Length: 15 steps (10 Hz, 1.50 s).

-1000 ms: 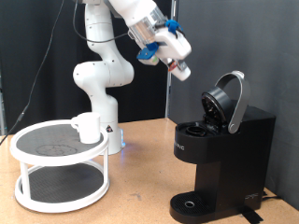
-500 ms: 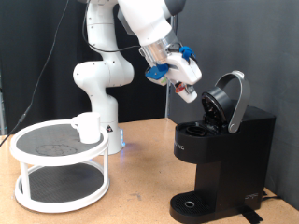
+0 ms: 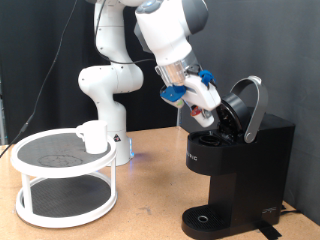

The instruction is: Make a cup of coffee with the keurig machine

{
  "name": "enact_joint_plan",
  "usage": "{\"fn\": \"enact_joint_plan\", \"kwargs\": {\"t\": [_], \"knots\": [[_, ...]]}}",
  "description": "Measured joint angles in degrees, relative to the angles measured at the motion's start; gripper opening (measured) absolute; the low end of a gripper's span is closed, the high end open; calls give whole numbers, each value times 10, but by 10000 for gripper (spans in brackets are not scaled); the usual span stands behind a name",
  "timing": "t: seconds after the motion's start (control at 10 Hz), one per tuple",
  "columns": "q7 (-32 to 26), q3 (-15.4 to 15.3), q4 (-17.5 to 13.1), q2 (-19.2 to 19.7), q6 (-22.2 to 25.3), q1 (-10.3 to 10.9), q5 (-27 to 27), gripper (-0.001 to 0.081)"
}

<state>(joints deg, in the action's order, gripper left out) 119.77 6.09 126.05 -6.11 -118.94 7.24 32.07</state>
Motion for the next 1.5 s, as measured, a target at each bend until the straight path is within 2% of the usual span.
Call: {"fn": "enact_joint_plan", "kwargs": {"t": [0.9, 1.0, 1.1, 1.2, 1.3, 1.5], "knots": [[0, -16, 21, 34, -51, 0, 0, 388], [0, -16, 23, 34, -53, 0, 0, 466], [-1, -16, 24, 34, -53, 0, 1, 466], [-3, -16, 24, 34, -53, 0, 2, 657], [-9, -16, 24, 34, -53, 0, 8, 714], [-38, -13, 24, 27, -43, -1, 35, 731]]}}
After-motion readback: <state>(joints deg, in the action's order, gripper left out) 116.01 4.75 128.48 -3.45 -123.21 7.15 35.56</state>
